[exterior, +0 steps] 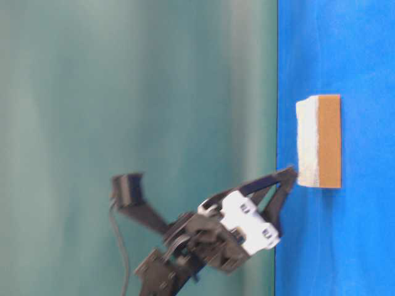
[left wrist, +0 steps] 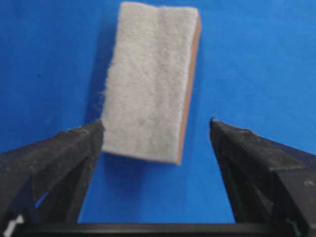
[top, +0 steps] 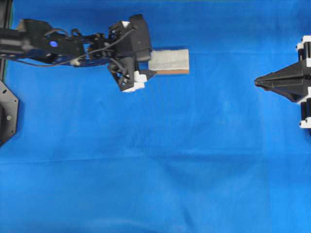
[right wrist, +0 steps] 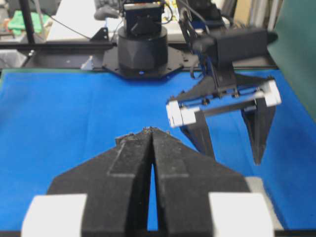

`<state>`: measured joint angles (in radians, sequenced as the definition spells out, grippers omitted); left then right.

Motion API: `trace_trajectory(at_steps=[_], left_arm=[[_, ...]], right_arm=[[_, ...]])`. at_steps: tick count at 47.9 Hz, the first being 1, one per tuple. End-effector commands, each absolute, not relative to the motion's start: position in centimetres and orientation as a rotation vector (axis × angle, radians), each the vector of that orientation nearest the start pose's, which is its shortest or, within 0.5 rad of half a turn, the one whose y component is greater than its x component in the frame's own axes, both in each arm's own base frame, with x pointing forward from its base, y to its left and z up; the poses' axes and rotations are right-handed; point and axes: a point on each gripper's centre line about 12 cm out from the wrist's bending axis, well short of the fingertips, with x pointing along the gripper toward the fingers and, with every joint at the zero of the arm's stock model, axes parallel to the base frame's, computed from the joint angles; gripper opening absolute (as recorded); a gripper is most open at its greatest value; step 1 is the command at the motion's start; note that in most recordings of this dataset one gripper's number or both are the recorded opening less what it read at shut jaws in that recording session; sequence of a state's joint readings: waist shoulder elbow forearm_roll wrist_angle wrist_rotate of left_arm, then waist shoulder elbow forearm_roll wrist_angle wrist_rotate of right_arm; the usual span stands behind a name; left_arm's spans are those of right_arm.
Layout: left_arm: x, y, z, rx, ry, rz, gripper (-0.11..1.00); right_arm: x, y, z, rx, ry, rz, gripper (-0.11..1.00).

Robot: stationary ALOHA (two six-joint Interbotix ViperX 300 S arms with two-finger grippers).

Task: Hand over the sponge with the left arm and wipe it with the right arm.
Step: 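Close the left gripper on the sponge's left end, then lift the sponge and carry it toward the table centre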

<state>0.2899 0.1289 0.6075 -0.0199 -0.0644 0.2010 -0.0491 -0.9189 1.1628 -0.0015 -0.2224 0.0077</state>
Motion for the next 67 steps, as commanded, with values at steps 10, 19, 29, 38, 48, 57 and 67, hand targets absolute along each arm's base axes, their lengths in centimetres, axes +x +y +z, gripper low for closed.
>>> trace_trajectory(at_steps=[10,19,29,38,48,57,67], left_arm=[[41.8,13.6,12.2,0.094,0.711,0.229,0.93],[41.8,15.0,10.9,0.085,0.738,0.251,0.93],[41.8,15.0,10.7,0.086,0.738,0.252,0.93],[41.9,15.0,10.9,0.077,0.738,0.254,0.94],[42.2,14.2,11.7,0.079,0.750,0.234,0.74],[42.1,13.8,12.5,0.080,0.746,0.227,0.40],[42.1,11.7,15.8,0.065,0.716,0.199,0.40]], right_arm=[[21.0,-1.1,29.0,0.009,0.004,-0.051,0.00],[21.1,-1.1,28.8,0.009,0.012,-0.051,0.00],[21.3,-1.1,28.5,0.007,0.026,-0.051,0.00],[21.3,-1.1,28.7,0.005,0.023,-0.050,0.00],[21.3,-1.1,28.6,0.005,0.027,-0.050,0.00],[21.3,-1.1,28.6,0.005,0.027,-0.050,0.00],[21.4,-1.1,28.7,0.005,0.032,-0.050,0.00]])
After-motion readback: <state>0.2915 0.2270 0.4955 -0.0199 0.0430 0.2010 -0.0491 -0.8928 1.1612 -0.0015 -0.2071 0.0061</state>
